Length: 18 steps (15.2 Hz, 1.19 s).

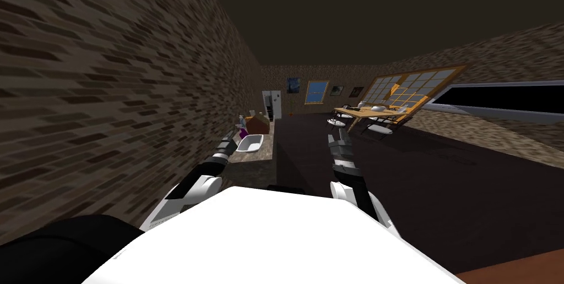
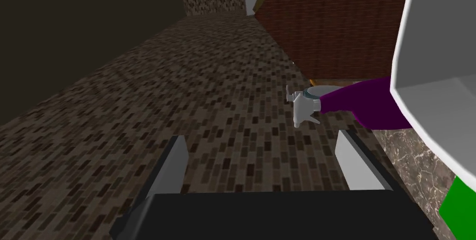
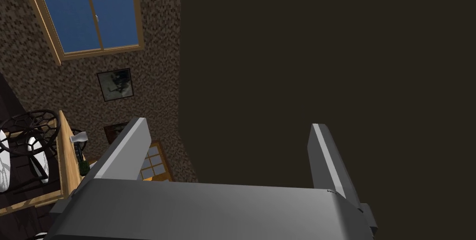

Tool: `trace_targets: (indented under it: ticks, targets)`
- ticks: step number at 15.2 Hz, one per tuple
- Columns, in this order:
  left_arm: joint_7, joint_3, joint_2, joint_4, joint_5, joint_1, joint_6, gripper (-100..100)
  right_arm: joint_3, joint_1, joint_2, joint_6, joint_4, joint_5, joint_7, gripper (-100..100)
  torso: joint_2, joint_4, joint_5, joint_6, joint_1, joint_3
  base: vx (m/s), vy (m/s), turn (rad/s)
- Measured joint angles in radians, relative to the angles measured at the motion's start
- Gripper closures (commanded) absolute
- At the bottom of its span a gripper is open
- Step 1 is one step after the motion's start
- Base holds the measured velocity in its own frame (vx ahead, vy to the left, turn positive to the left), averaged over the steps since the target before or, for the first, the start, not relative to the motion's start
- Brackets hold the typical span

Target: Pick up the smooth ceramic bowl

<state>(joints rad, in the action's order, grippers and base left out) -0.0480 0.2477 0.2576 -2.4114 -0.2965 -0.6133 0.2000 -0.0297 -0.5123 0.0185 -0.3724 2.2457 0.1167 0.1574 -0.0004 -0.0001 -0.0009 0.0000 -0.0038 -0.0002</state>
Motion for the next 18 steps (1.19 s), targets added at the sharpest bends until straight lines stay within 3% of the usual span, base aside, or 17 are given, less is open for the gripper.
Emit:
trace_targets:
  ticks: [12, 14, 18]
  targets:
    - [-0.023, 0.107, 0.021, -0.007, -0.081, -0.041, 0.215, -100, 0.0, 0.0, 0.0, 0.0, 0.0, 0.0, 0.0, 0, 0.0, 0.0, 0.0, 0.0, 0.0, 0.0, 0.008, -0.054, -0.062]
    - [-0.032, 0.139, 0.032, -0.012, -0.105, -0.048, 0.259, -100, 0.0, 0.0, 0.0, 0.0, 0.0, 0.0, 0.0, 0, 0.0, 0.0, 0.0, 0.0, 0.0, 0.0, 0.011, -0.052, -0.059]
    - [-0.036, 0.165, 0.03, -0.014, -0.126, -0.063, 0.335, -100, 0.0, 0.0, 0.0, 0.0, 0.0, 0.0, 0.0, 0, 0.001, 0.0, 0.0, 0.0, 0.0, 0.0, 0.003, -0.048, -0.064]
